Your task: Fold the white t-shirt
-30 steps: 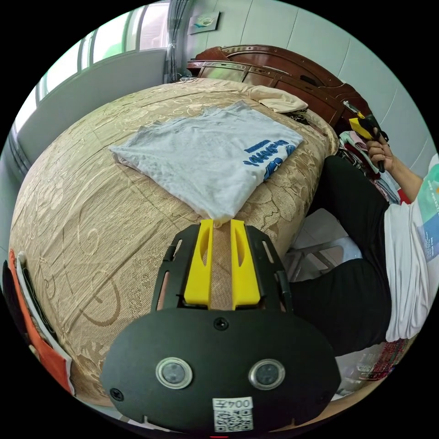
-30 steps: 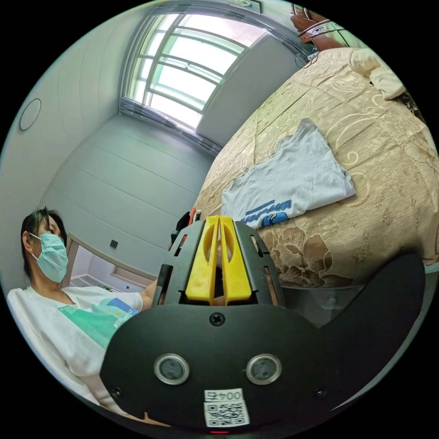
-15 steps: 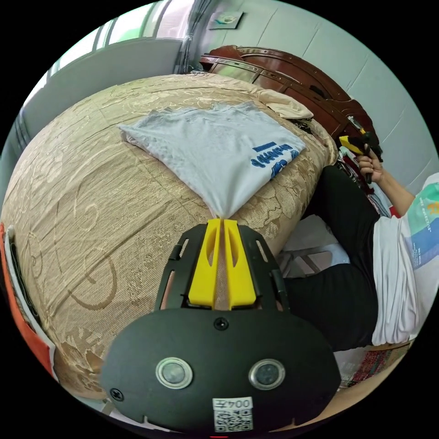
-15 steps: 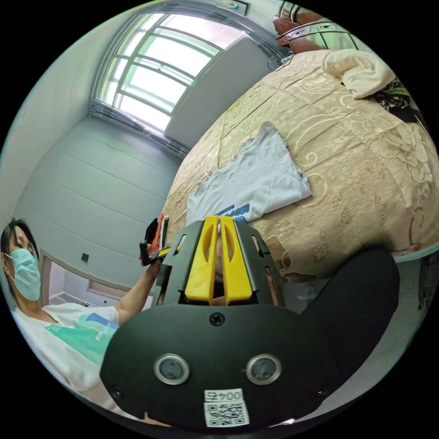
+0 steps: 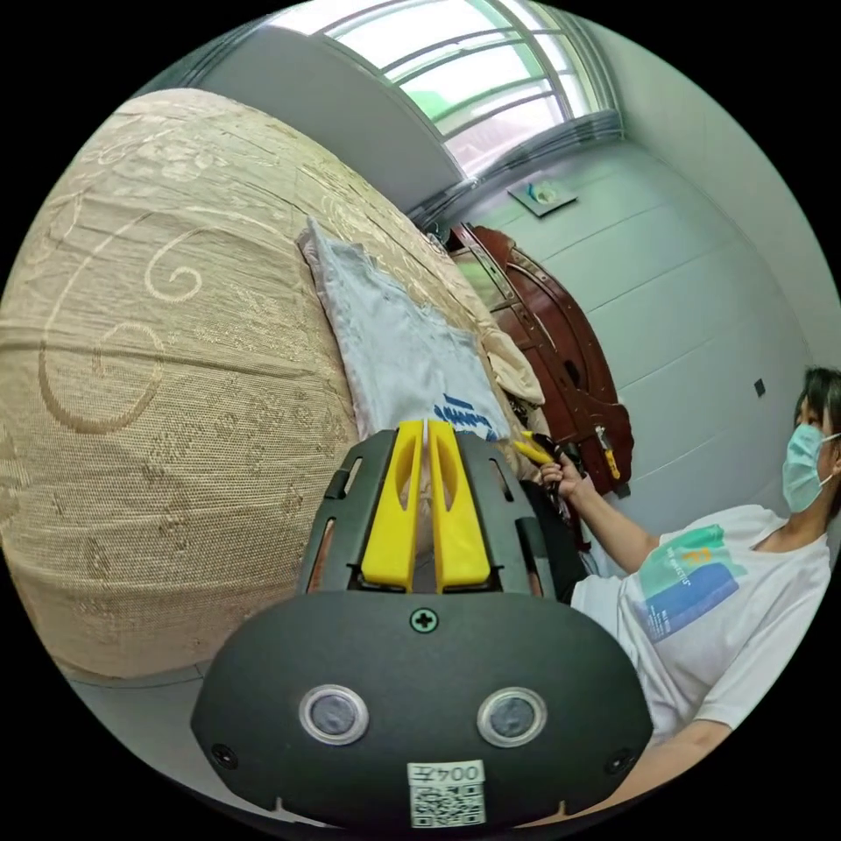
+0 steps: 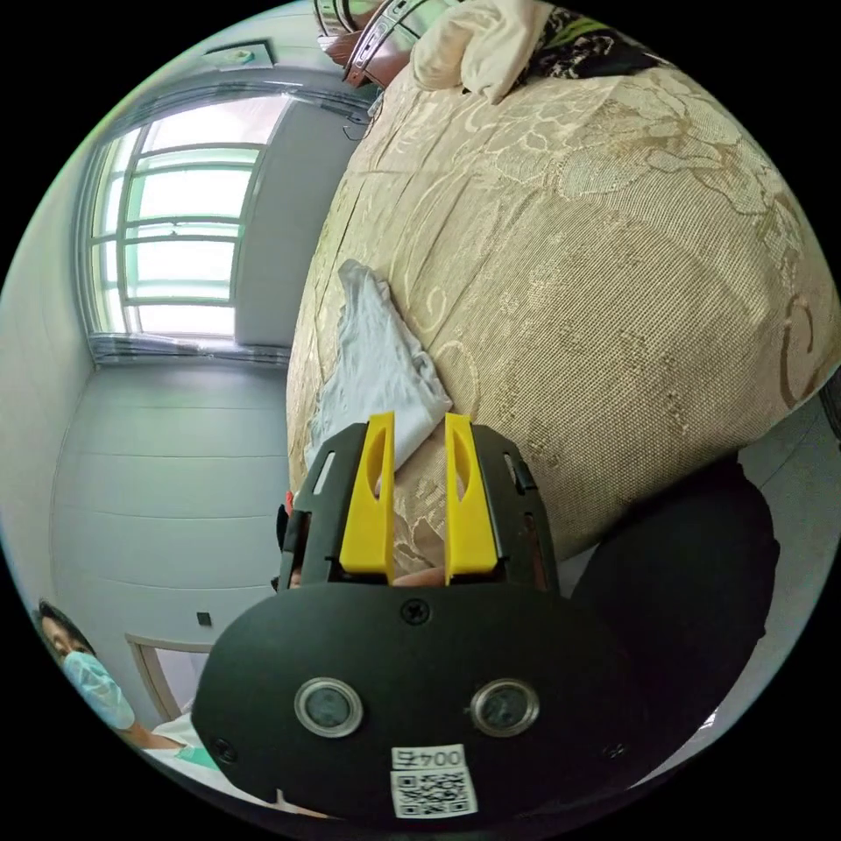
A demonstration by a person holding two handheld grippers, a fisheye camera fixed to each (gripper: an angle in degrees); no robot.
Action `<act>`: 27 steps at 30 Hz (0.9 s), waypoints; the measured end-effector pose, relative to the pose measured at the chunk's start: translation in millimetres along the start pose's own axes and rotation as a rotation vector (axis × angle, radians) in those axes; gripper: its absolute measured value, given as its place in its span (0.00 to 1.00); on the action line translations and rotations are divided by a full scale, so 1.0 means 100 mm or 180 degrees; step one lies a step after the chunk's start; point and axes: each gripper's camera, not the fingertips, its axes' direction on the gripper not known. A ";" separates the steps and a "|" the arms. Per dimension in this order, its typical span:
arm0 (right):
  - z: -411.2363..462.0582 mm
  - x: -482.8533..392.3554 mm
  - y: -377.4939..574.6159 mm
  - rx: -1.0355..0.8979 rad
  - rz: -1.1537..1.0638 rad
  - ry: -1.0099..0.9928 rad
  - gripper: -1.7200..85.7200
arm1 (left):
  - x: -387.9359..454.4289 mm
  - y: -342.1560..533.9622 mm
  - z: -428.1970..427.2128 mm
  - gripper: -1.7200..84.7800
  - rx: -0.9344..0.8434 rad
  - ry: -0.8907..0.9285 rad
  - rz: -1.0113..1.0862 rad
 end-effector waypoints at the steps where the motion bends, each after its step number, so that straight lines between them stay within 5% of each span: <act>1: 0.07 0.07 0.03 -0.0039 0.0035 -0.0057 0.14 | -0.06 0.05 0.03 0.03 0.0007 -0.0003 -0.0044; 12: 0.31 0.56 0.35 -0.0085 0.0089 -0.0245 0.13 | -1.02 0.77 0.55 0.05 -0.0151 0.0030 -0.0345; 18: 0.33 0.72 0.50 -0.0011 -0.0010 0.0037 0.04 | -1.51 1.11 0.78 0.06 -0.0122 0.0098 -0.0530; 27: 0.40 1.14 0.93 -0.0013 0.0089 -0.0539 0.13 | -2.14 1.63 1.00 0.10 -0.0026 0.0329 -0.0884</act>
